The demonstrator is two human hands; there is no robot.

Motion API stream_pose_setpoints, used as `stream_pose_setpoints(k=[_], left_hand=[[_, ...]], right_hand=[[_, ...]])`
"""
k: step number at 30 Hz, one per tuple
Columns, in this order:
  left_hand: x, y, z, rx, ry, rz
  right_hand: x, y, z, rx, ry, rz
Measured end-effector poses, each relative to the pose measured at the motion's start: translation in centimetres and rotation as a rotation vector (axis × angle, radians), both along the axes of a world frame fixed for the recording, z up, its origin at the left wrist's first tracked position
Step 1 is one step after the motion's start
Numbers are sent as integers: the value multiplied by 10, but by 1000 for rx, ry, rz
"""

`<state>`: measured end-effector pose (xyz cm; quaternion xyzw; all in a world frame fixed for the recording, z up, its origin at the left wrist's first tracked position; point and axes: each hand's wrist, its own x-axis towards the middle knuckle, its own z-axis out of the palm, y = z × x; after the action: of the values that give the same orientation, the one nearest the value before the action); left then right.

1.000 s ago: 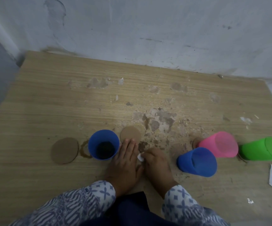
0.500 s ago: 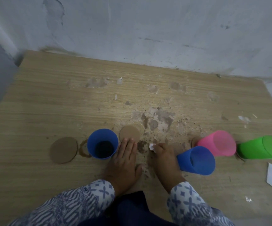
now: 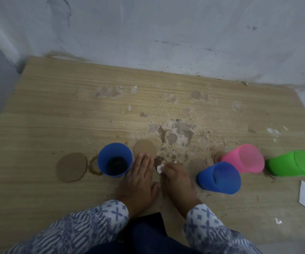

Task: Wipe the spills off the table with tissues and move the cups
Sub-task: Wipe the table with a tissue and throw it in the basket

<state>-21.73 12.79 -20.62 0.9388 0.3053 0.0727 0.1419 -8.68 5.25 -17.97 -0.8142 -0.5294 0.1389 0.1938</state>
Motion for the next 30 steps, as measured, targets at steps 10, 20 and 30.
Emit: stream_pose_setpoints(k=[10, 20, 30], left_hand=[[1, 0, -2, 8, 11, -4], [0, 1, -2, 12, 8, -3], [1, 1, -5, 12, 19, 1]], right_hand=[[21, 13, -4, -31, -22, -117], [-12, -22, 5, -121, -90, -38], [3, 18, 3, -79, -78, -106]])
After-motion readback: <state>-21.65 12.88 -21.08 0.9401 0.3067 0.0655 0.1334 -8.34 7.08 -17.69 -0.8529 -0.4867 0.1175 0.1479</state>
